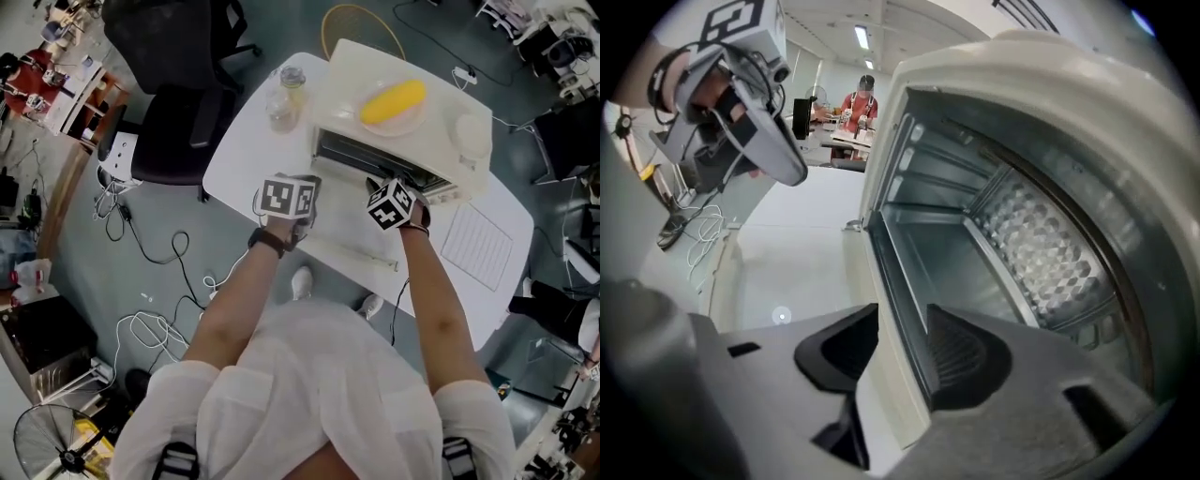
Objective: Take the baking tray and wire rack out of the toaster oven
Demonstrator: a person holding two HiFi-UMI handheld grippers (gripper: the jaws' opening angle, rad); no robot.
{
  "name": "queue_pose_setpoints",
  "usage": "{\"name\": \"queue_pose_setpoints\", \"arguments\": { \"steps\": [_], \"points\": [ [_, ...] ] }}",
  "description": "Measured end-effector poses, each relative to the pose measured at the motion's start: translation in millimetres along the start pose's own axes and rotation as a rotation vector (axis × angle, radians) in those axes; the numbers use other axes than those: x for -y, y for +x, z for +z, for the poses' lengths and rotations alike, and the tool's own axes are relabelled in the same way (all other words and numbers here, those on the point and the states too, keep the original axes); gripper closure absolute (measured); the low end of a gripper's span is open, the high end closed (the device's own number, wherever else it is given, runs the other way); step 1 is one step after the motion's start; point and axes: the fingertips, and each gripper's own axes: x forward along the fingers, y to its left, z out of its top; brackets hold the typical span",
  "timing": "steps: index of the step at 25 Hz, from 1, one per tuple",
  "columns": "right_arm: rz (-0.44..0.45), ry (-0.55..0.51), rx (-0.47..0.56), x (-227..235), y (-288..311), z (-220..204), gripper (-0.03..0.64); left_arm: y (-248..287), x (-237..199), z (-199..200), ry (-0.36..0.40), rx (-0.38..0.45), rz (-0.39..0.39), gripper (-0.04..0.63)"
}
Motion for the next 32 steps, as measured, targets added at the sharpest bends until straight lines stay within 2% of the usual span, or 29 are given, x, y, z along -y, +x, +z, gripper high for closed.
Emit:
{"name": "queue_pose_setpoints", "arguments": {
  "steps": [17, 21, 26, 30, 32],
  "points": [
    [-0.065, -0.130, -0.115, 11, 53, -2, 0.456, 8, -12, 11, 0.038, -0.009, 0.003, 0.577],
    [-0.066, -0.108, -0.114, 13, 45, -3, 0.523, 10, -7, 10, 0.040, -0.012, -0.002, 0.577],
    [-0.042, -0.090, -0.108, 1, 38, -4, 0.525, 12, -11, 8, 0.044, -0.021, 0.011, 0.577],
    [-0.060, -0.071, -0.075, -14, 26, -5, 0.523, 12, -10, 9, 0.056, -0.027, 0.009, 0.574],
    [-0.054, -0.048, -0.056, -23, 21, -6, 0.520, 13, -11, 9, 0.055, -0.034, 0.016, 0.539]
  ]
}}
